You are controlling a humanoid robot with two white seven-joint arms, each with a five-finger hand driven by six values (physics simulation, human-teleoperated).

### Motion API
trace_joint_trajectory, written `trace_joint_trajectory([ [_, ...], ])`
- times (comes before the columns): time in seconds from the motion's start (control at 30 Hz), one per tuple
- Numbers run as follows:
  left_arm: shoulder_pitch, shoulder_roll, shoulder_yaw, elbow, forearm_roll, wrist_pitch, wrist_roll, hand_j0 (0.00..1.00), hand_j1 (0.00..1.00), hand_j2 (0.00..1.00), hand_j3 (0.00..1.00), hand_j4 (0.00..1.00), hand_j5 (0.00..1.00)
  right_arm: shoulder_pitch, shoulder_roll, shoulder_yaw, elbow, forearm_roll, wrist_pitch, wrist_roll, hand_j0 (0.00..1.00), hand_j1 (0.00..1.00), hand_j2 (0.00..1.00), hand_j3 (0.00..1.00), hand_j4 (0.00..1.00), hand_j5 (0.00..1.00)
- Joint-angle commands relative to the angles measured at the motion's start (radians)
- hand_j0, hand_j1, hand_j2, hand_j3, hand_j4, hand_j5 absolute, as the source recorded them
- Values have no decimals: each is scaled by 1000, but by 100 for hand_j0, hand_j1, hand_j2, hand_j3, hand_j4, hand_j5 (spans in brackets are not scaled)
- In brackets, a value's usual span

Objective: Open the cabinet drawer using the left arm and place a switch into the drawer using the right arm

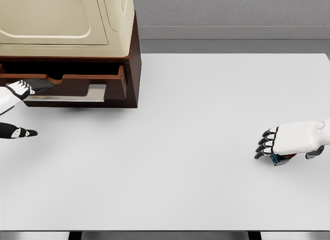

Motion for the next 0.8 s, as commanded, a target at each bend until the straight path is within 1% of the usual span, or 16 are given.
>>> trace_joint_trajectory([
  [0.0, 0, 1, -5, 2, 5, 2, 0, 100, 100, 100, 100, 100, 100, 0, -2, -1, 0, -4, 2, 0, 100, 100, 100, 100, 100, 100],
  [0.13, -2, 0, -8, 3, 4, 2, 0, 100, 100, 100, 100, 100, 100, 0, -4, -1, 0, -4, 2, 0, 100, 100, 100, 100, 100, 100],
  [0.17, -2, -2, -10, 17, 2, 2, 0, 100, 100, 100, 100, 100, 100, 0, -4, -1, 0, -2, 2, 0, 100, 100, 100, 100, 100, 100],
  [0.3, -5, -3, -30, 17, 2, 2, 0, 100, 100, 100, 100, 100, 100, 0, -5, -1, 0, -1, 2, 0, 100, 100, 100, 100, 100, 100],
  [0.53, -6, -8, -36, 17, 1, 2, 0, 100, 100, 100, 100, 100, 100, 0, -4, -1, -2, -1, 2, 0, 100, 100, 100, 100, 100, 100],
  [0.6, -6, -9, -37, 25, 1, 2, 0, 100, 100, 100, 100, 100, 100, 0, -4, -1, -2, -1, 2, 0, 95, 95, 95, 95, 95, 95],
  [0.63, -6, -9, -37, 25, 1, 2, 0, 100, 100, 100, 100, 100, 100, 0, -4, -1, -2, -1, 2, 0, 94, 94, 94, 94, 94, 94],
  [0.67, -6, -9, -37, 25, 1, 2, 0, 100, 100, 100, 100, 100, 100, 0, -4, -2, -2, -1, 2, 0, 96, 96, 96, 96, 96, 96],
  [0.7, -8, -11, -37, 25, -1, 2, 0, 100, 100, 100, 100, 100, 100, 0, -4, -1, -2, -2, 2, 0, 100, 100, 100, 100, 100, 100],
  [0.77, -8, -13, -39, 25, -1, 2, 0, 100, 100, 100, 100, 100, 100, 0, -4, -1, -2, -2, 2, 0, 100, 100, 100, 100, 100, 100],
])
